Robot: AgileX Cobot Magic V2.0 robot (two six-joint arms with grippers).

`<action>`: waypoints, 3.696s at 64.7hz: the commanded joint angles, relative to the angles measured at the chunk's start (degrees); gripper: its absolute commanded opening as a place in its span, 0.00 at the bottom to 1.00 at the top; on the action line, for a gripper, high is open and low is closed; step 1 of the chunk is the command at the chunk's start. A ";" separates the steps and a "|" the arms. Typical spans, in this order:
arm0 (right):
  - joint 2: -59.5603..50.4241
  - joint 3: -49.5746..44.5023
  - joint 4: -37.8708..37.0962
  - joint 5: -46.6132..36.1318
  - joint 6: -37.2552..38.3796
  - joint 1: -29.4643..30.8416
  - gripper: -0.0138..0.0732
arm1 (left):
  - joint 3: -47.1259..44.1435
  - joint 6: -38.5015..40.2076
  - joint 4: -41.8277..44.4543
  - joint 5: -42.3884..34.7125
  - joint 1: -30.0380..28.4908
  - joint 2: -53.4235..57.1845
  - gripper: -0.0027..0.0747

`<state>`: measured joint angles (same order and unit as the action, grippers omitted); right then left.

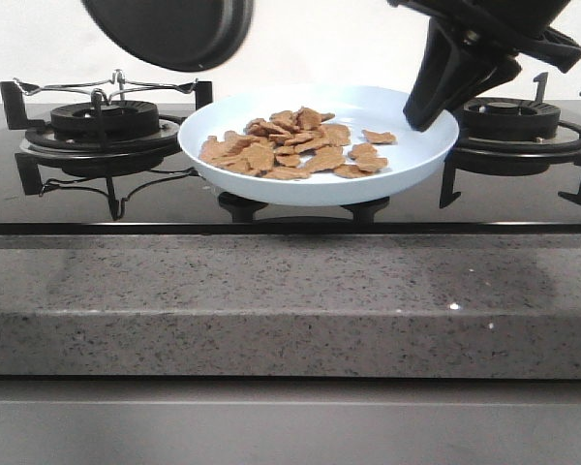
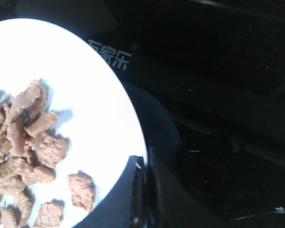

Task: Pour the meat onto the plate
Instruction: 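Lower the empty pan back onto its burner with the left gripper, then lower the plate of meat back between the burners with the right gripper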

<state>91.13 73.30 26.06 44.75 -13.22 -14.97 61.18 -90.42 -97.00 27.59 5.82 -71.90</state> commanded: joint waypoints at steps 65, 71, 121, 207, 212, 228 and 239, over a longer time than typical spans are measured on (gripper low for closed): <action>-2.32 1.31 1.76 -1.81 -0.51 0.05 0.03 | 14.94 40.21 -9.56 23.81 -22.66 -29.70 0.01; -2.32 1.31 1.76 -1.81 -0.51 0.05 0.03 | 14.94 41.49 -9.33 24.73 -22.67 -31.09 0.01; -2.32 1.31 1.76 -1.81 -0.51 0.05 0.03 | 14.94 41.74 -1.41 31.39 -29.49 -30.98 0.70; -2.32 1.31 1.76 -1.81 -0.51 0.05 0.03 | -9.32 81.93 86.47 12.89 0.93 21.23 0.70; -2.32 1.31 1.76 -1.81 -0.51 0.05 0.03 | -9.97 81.93 86.47 13.00 0.93 22.36 0.70; -2.32 1.31 1.76 -1.81 -0.51 0.05 0.03 | -9.97 81.93 86.47 13.12 0.93 23.07 0.70; -2.32 1.31 1.76 -2.38 -0.51 0.05 0.03 | -9.97 81.93 86.47 14.30 0.93 22.58 0.70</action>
<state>91.13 73.30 26.06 44.75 -13.22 -14.97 49.79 -8.96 -10.06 44.60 6.24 -49.44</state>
